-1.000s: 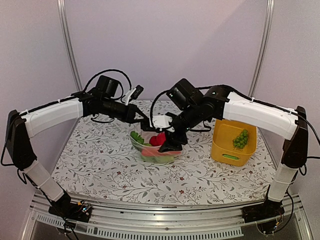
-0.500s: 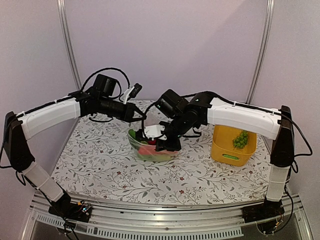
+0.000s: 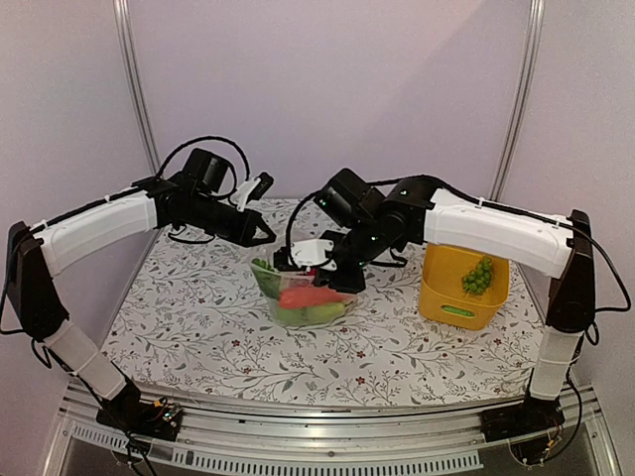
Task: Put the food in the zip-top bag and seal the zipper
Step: Adjust the zipper food storage bag at the center of the board, then pick up the fake fruit from the bin.
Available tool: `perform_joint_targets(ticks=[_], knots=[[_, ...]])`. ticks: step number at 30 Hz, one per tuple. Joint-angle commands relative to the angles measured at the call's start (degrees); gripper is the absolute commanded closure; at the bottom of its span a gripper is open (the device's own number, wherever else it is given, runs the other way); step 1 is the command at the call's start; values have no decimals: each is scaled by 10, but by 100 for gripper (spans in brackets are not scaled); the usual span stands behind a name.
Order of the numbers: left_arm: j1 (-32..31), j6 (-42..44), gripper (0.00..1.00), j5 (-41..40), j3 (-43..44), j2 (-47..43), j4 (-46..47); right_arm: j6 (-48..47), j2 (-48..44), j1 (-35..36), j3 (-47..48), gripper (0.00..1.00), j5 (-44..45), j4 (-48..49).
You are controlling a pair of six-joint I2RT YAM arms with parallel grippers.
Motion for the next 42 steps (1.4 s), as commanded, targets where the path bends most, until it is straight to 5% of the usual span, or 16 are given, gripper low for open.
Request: perform_joint_targets(ticks=[1, 6, 12, 25, 34, 42], knots=[[14, 11, 100, 11, 13, -9, -15, 4, -26, 0, -6, 99, 8, 8], [14, -8, 100, 68, 0, -10, 21, 25, -36, -28, 17, 75, -53, -14], [6, -19, 100, 70, 0, 11, 25, 45, -111, -143, -27, 48, -160, -26], [2, -20, 100, 58, 0, 8, 25, 23, -244, -417, -218, 47, -81, -21], [1, -19, 100, 55, -1, 6, 25, -131, -308, -443, -355, 61, 41, 8], [1, -19, 100, 55, -1, 7, 24, -223, -288, -442, -409, 64, 85, 66]])
